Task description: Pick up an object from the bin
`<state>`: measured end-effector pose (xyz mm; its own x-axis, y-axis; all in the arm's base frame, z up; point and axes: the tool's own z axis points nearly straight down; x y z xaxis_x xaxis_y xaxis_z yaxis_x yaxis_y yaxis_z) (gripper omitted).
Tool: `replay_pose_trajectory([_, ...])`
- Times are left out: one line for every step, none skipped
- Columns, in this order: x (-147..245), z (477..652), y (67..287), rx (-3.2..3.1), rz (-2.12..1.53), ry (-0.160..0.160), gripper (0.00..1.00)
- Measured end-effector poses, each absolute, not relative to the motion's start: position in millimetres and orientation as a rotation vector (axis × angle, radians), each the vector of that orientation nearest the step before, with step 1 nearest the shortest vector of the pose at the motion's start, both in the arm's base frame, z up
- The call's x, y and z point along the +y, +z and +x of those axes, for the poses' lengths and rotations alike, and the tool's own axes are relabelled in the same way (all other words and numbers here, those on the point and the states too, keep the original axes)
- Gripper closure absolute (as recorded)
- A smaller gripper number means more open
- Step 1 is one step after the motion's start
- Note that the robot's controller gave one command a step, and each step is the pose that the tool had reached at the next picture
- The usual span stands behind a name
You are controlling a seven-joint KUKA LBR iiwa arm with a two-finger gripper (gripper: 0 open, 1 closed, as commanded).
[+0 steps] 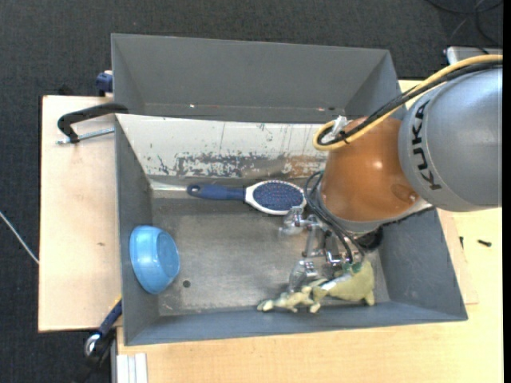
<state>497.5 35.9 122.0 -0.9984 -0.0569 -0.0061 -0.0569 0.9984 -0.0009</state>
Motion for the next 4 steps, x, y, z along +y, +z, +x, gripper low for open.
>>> replay_pose_trajectory([-38,496.0,122,3.119,-0.334,-0.003,0.00])
replay_pose_trajectory([-46,497.7,101,3.050,-0.673,0.023,0.00])
replay_pose_trajectory([-49,496.4,97,3.037,-0.752,0.030,0.00])
replay_pose_trajectory([-54,486.3,94,3.079,-0.760,0.037,1.00])
